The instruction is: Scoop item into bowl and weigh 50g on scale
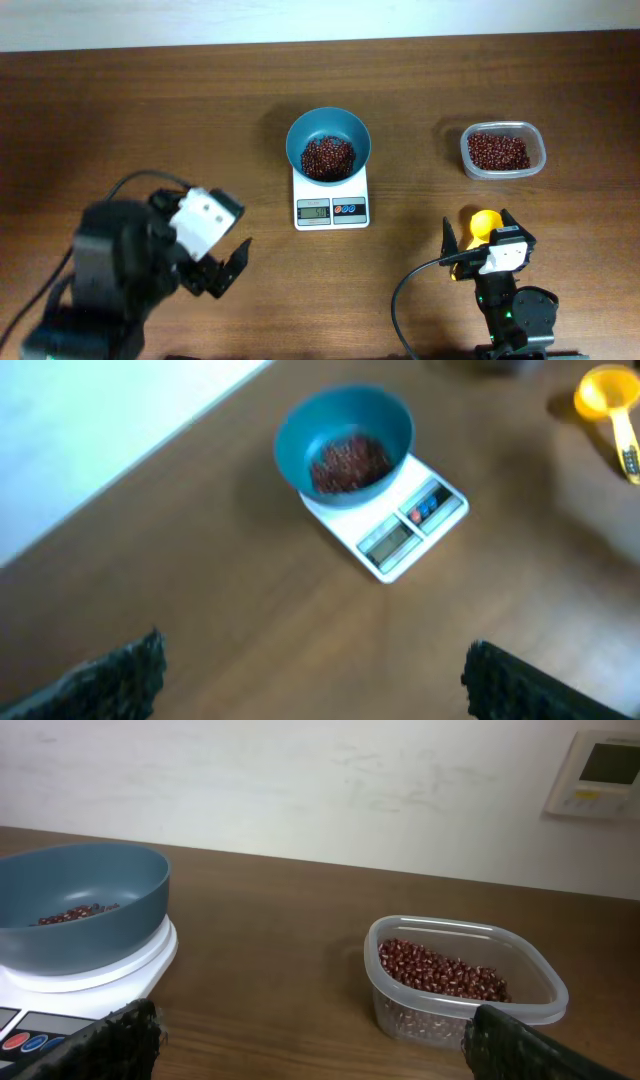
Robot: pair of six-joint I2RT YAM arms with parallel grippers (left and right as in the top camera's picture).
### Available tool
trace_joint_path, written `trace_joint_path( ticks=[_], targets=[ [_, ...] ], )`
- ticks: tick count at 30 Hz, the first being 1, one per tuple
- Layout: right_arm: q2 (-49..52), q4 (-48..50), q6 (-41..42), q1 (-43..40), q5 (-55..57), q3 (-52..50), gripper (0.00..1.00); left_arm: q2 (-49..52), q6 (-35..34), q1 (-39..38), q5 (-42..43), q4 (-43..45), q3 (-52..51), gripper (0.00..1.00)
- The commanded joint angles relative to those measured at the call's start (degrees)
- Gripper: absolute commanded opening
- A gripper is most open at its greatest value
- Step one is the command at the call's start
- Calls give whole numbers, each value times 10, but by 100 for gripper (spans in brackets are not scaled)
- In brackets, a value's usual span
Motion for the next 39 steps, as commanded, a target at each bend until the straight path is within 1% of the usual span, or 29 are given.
trace_joint_path(
  ticks=[1,3,5,10,12,17,21,23,27,29,32,39],
  targets=[
    [-4,0,1,5,5,-5,99,-80,-44,23,-4,51,-88,99],
    [-4,0,1,5,4,-5,99,-122,-81,45,-3,74,-133,99],
    [-4,0,1,5,4,-5,99,-152,-99,59,-2,84,-164,99],
    [-4,0,1,5,4,-5,99,-230,-106,82,-3,127,-243,99],
    [-4,0,1,5,4,-5,98,-265,-109,96,-4,171,-289,99],
    [-4,0,1,5,4,-5,99,-316,-120,114,-4,240,-371,99],
    [-4,0,1,5,5,-5,99,-330,-124,117,-4,271,-412,99],
    [-4,0,1,5,5,-5,99,-335,-127,117,-4,302,-430,99],
    [-4,0,1,5,4,-5,99,-349,-141,117,-6,398,-487,99],
    [-4,0,1,5,4,-5,99,-358,-146,117,-10,426,-511,99],
    [-4,0,1,5,4,-5,99,-373,-148,117,-52,485,-567,99],
    [-4,0,1,5,4,-5,99,-416,-159,117,-106,558,-647,99]
  ],
)
